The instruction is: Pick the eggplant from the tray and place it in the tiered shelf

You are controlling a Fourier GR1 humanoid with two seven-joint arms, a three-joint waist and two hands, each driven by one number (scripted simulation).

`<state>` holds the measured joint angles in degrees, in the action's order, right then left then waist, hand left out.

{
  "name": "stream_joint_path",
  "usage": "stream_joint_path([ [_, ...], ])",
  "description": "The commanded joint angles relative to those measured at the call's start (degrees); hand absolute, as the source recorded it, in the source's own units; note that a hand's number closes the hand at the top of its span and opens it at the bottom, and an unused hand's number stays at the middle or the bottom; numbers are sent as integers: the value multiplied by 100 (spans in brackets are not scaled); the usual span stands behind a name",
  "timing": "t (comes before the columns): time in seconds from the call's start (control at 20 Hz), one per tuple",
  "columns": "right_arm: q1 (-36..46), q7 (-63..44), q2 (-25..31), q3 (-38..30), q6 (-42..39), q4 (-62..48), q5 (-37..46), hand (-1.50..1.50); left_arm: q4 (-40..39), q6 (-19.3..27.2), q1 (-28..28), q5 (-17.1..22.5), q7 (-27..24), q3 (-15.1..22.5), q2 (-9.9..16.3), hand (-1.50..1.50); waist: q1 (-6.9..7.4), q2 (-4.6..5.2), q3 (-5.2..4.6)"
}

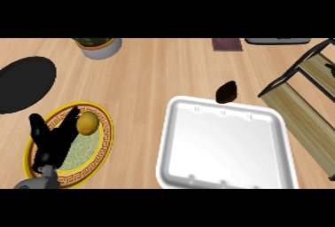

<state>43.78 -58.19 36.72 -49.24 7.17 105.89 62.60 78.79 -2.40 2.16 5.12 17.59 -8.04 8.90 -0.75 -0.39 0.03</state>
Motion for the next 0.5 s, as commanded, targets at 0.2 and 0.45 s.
stream_joint_path([
  [0.2, -773, -551, 376, -1493, -1471, 1740, -1186, -150, 329, -206, -519, 116, -33, 1, 37, 0, -64, -30, -3],
  [0.45, -1205, -545, 564, -2514, -2201, 2227, -2218, -150, 193, 67, -167, -63, 182, 7, 19, 0, -75, -14, -1],
])
